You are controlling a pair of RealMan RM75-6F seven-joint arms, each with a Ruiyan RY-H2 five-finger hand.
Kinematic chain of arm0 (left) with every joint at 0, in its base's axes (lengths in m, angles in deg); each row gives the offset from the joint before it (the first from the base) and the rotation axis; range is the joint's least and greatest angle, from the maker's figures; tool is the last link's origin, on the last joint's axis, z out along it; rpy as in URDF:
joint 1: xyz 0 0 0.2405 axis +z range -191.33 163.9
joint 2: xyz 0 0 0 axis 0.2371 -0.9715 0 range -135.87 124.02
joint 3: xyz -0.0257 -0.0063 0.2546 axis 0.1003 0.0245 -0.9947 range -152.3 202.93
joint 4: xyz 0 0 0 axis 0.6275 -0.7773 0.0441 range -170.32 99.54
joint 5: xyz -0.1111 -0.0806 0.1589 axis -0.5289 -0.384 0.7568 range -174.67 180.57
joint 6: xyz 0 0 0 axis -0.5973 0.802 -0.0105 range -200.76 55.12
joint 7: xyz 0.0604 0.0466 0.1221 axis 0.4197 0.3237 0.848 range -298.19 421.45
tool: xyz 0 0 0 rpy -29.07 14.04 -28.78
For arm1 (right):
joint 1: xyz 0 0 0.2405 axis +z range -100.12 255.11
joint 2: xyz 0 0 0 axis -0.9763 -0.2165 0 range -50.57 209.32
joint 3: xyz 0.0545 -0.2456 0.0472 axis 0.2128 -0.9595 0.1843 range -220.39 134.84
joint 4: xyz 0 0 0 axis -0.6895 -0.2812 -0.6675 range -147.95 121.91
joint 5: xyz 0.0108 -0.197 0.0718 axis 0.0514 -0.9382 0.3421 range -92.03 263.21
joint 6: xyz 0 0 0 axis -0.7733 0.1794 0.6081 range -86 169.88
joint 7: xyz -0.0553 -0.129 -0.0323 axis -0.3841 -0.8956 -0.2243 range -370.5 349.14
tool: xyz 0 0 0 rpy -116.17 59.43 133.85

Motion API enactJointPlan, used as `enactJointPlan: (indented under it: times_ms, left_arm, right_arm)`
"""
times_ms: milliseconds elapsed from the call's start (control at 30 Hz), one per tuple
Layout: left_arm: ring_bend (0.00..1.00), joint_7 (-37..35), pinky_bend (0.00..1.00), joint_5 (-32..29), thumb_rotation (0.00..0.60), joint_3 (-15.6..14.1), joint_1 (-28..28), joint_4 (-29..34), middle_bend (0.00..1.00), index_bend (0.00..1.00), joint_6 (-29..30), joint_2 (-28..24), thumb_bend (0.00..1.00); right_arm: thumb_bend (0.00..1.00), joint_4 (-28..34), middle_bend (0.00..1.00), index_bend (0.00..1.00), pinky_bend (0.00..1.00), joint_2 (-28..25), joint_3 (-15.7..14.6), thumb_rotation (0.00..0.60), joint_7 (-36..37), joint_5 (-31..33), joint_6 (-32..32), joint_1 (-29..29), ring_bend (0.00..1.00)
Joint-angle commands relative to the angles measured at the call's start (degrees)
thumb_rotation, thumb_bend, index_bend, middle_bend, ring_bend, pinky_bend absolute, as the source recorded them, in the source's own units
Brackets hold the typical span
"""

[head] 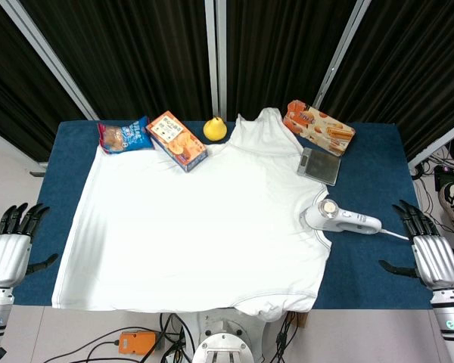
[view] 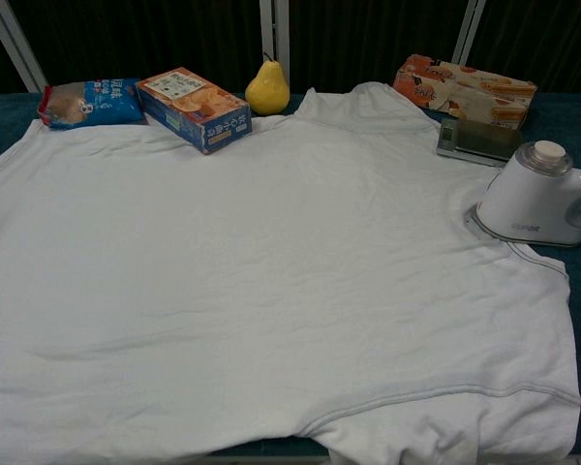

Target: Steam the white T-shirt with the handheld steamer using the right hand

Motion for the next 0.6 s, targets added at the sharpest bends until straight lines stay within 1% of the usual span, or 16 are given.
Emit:
enactJointPlan:
  times_ms: [33, 167, 233, 300, 400, 467, 533, 600]
  left_arm:
    - [0.01, -0.1, 0.00, -0.1, 0.600, 0.1, -0.1, -0.2, 0.12, 0.12, -0.1, 0.1, 0.06]
    - [0.01, -0.3, 0.00, -0.2, 0.600, 0.1, -0.1, -0.4, 0.12, 0.12, -0.2, 0.2, 0.06]
    - [0.01, -0.4, 0.00, -0.1, 0.600, 0.0, 0.0, -0.5, 0.12, 0.12, -0.1, 0.2, 0.06]
    - [0.01, -0.6, 0.00, 0.1, 0.600, 0.0, 0.1, -0.5, 0.12, 0.12, 0.1, 0.3, 0.06]
    - [0.01, -0.7, 0.00, 0.3, 0.600, -0.1, 0.1, -0.6, 0.12, 0.12, 0.2, 0.7, 0.06]
    - [0.01, -0.7, 0.00, 0.4, 0.600, -0.2, 0.1, -0.6, 0.12, 0.12, 0.2, 0.8, 0.06]
    - [0.01, -0.8, 0.00, 0.5, 0.600, -0.3, 0.2, -0.7, 0.12, 0.12, 0.1, 0.9, 0.06]
    - [0.02, -0.9, 0.00, 0.4, 0.600, -0.4, 0.3, -0.8, 0.12, 0.12, 0.1, 1.0, 0.06]
  right_arm:
    - [0.13, 0.9, 0.05, 0.00, 0.17, -0.2, 0.3, 0.600, -1.1, 0.8, 1.1, 0.7, 0.00]
    - [0.13, 2.8, 0.05, 0.00, 0.17, -1.3, 1.2, 0.600, -3.2, 2.9, 3.8, 2.2, 0.00]
    - [0.16, 3.7, 0.05, 0.01, 0.17, -1.9, 2.1, 0.600, -4.2, 4.9, 5.7, 3.3, 0.00]
    - [0.19, 4.2, 0.05, 0.03, 0.17, -2.3, 3.3, 0.600, -5.5, 7.7, 8.6, 5.1, 0.00]
    - [0.24, 4.8, 0.05, 0.14, 0.17, -2.5, 4.7, 0.600, -6.9, 11.8, 13.7, 8.1, 0.00]
    - [0.26, 4.7, 0.05, 0.21, 0.18, -2.1, 5.3, 0.600, -8.9, 14.6, 16.9, 10.1, 0.00]
    - [0.26, 4.3, 0.06, 0.26, 0.20, -1.2, 5.8, 0.600, -11.0, 16.8, 18.7, 11.6, 0.00]
    - [0.26, 3.7, 0.09, 0.28, 0.22, 0.0, 6.2, 0.600, -13.0, 19.3, 20.4, 13.1, 0.01]
